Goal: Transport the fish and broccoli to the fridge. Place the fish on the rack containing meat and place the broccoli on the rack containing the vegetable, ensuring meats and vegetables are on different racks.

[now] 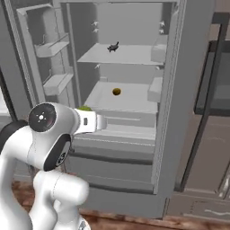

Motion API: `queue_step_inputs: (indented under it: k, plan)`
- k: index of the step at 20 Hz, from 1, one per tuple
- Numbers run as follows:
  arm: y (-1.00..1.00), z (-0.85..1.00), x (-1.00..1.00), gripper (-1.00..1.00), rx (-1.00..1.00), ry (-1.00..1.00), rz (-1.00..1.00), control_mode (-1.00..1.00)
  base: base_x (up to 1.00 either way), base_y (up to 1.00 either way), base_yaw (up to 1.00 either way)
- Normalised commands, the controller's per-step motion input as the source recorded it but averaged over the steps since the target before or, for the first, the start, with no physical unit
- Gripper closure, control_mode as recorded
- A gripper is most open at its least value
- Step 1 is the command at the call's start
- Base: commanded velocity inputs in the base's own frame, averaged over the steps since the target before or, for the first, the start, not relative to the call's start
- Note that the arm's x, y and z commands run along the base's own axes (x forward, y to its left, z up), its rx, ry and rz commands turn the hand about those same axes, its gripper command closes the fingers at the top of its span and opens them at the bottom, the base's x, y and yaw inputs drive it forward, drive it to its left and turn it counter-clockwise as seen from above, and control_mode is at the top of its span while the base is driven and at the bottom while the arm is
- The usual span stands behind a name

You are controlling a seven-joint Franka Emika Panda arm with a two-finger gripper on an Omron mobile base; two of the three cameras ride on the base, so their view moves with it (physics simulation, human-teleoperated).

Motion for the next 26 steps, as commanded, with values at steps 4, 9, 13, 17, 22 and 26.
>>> queue_step_inputs:
  k: [4, 9, 13, 17, 22, 26]
  plan:
    - [0.0, 0.0, 0.0, 1.0, 0.0, 0.0, 0.0, 1.0, 0.78, -0.36, 0.07]
    - [0.0, 0.0, 0.0, 1.0, 0.0, 0.0, 0.0, 1.0, 0.8, -0.28, 0.11]
    - [0.0, 0.0, 0.0, 1.0, 0.0, 0.0, 0.0, 1.0, 0.96, -0.11, 0.12]
    - [0.0, 0.0, 0.0, 1.0, 0.0, 0.0, 0.0, 1.0, 0.74, -0.45, 0.2]
    - [0.0, 0.0, 0.0, 1.0, 0.0, 0.0, 0.0, 1.0, 0.53, -0.35, 0.25]
    - [0.0, 0.0, 0.0, 1.0, 0.0, 0.0, 0.0, 1.0, 0.53, -0.28, 0.25]
